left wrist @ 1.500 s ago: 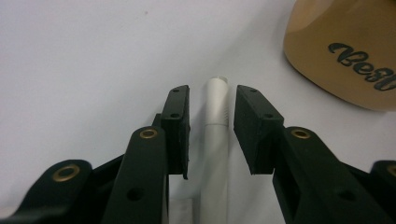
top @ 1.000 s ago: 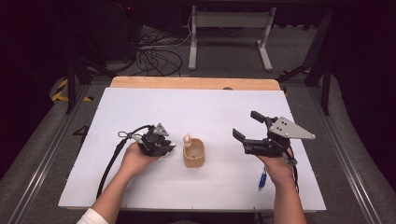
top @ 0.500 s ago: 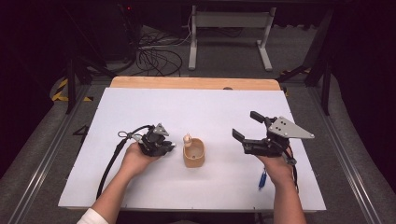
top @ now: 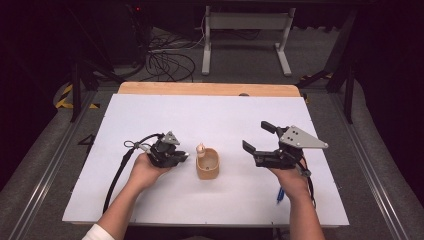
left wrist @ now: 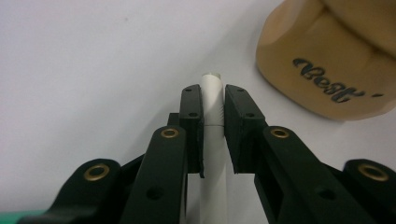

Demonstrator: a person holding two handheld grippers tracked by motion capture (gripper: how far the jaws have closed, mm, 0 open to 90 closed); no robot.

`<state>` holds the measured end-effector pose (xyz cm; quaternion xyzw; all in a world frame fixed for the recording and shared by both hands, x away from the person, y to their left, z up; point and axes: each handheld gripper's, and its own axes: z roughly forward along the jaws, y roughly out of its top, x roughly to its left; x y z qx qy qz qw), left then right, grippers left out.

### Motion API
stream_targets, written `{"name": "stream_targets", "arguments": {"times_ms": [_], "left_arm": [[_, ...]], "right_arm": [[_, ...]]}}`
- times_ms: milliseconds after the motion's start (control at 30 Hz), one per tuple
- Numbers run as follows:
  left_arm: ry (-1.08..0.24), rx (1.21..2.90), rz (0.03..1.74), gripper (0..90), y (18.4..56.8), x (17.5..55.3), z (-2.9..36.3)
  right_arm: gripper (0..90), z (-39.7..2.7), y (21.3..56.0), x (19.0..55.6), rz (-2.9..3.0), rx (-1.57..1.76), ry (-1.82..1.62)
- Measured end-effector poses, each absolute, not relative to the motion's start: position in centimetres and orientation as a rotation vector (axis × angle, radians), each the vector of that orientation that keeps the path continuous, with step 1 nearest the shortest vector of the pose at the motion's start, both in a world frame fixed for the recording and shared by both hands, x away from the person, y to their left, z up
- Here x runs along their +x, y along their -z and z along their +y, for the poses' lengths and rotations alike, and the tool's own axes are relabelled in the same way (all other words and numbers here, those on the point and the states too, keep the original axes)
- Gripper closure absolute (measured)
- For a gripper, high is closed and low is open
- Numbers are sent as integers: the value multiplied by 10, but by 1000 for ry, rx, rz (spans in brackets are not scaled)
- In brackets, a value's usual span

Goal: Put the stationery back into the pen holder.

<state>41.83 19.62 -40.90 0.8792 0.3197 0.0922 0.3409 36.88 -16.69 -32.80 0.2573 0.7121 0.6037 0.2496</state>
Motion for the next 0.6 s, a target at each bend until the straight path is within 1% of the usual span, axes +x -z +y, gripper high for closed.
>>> {"name": "stream_targets", "arguments": {"times_ms": [200, 267, 600], "left_arm": [[-249, 2211, 807, 782, 396, 413, 201], [-234, 2192, 809, 782, 394, 410, 202], [-267, 2140, 755, 782, 376, 400, 204]], "right_arm": [[153, -154, 332, 369, 1967, 683, -1649], [155, -149, 334, 369, 1968, 688, -1654], [175, -129, 344, 369, 2009, 677, -1673]]}}
